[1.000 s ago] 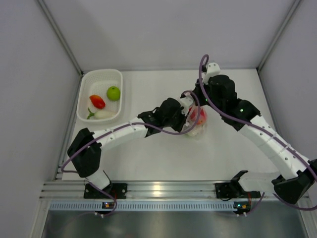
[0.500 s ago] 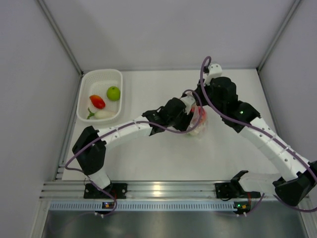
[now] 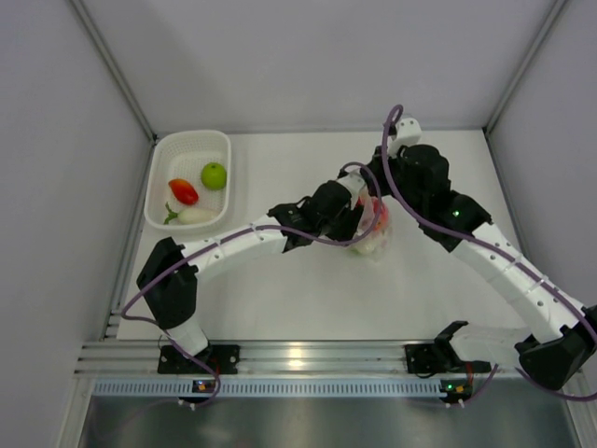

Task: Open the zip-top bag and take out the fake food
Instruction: Pick up the fake fruit from the zipper food storage bag.

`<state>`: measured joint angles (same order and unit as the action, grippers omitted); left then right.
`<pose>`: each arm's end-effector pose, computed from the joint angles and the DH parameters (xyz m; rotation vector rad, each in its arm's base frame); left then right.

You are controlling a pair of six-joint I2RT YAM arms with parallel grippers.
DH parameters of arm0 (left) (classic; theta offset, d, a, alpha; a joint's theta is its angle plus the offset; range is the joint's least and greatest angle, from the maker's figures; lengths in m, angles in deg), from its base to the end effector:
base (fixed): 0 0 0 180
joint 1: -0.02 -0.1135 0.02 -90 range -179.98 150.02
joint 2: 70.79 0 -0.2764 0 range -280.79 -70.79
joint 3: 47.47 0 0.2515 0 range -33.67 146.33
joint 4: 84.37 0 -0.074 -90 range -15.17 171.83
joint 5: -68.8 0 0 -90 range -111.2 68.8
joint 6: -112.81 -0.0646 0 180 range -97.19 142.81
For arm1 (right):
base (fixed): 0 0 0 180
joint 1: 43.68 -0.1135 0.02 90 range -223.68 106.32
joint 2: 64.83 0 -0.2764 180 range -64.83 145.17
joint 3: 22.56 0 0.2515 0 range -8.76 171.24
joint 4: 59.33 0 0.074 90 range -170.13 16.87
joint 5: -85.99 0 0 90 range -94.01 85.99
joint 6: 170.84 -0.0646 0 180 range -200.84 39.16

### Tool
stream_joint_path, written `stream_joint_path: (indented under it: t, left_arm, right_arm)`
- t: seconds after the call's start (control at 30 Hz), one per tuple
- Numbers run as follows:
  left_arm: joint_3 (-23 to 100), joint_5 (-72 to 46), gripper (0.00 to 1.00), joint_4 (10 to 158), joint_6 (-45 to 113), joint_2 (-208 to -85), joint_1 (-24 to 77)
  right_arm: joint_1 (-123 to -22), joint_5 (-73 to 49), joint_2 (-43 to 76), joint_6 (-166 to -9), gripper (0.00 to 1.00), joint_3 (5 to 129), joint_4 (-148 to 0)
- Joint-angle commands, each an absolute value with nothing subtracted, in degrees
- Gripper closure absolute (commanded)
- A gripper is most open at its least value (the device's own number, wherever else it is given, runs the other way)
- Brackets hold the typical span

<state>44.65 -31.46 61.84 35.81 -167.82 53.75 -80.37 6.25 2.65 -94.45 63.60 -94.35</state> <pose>0.2529 -0.3252 0.2803 0.6972 2.1590 -0.4287 0.2349 0.1607 0.4107 -0.2510 1.8579 0.4434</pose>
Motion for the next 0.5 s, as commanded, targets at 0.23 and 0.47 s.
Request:
stream_joint_path:
  t: [0.23, 0.47]
  left_arm:
    - [52.9, -40.4, 0.3, 65.8, 48.0, -169.7, 52.6]
    - [55.5, -41.5, 0.32, 65.8, 52.6, -173.0, 52.6]
  right_arm:
    - [-81.6, -3.7, -0.5, -95.8, 1.0, 62.0, -97.4]
    - [-81.5, 2.6, -0.4, -96.4, 1.0, 63.9, -103.2]
